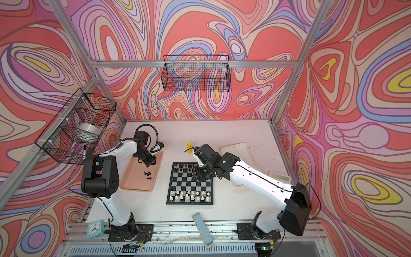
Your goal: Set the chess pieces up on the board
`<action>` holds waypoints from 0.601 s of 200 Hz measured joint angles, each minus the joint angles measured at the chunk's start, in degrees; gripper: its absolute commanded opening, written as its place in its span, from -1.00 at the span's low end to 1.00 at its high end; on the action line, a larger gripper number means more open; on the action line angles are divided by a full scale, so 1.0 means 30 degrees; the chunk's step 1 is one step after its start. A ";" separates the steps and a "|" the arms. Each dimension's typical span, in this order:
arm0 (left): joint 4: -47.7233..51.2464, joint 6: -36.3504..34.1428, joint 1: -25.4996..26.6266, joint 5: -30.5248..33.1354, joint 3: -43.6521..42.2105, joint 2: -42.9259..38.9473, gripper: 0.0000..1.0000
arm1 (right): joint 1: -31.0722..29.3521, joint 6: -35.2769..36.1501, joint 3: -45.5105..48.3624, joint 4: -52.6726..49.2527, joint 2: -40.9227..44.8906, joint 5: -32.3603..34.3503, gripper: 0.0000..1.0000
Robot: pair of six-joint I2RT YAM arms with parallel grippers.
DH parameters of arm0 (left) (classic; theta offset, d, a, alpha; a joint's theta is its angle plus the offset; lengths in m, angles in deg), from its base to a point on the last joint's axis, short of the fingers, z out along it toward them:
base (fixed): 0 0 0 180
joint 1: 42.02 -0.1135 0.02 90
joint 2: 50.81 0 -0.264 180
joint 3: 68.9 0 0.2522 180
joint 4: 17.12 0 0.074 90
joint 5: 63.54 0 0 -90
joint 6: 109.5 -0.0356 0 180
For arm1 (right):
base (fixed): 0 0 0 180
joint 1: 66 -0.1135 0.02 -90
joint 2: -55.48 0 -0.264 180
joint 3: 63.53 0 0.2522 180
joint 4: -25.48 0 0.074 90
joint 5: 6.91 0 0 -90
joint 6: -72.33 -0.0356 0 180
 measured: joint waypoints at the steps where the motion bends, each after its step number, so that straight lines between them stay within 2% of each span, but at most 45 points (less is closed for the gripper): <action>1: 0.0000 0.0000 0.0007 0.0000 0.0000 0.0007 -0.41 | 0.0000 0.0000 0.0000 0.0000 0.0000 0.0000 -0.43; 24: -0.0146 0.0007 0.0117 0.0087 -0.0044 0.0080 -0.41 | 0.0000 0.0000 0.0000 0.0007 0.0000 0.0029 -0.43; 51: -0.0255 0.0007 0.0153 0.0255 -0.0087 0.0102 -0.64 | 0.0000 0.0000 0.0000 0.0015 0.0000 0.0029 -0.43; 104: -0.0517 -0.0007 0.0175 0.0517 -0.0240 0.0175 -0.72 | 0.0000 0.0000 0.0102 0.0029 0.0000 0.0029 -0.43; 120: -0.0576 0.0007 0.0189 0.0576 -0.0255 0.0175 -0.81 | 0.0000 0.0000 0.0226 0.0044 0.0000 0.0036 -0.43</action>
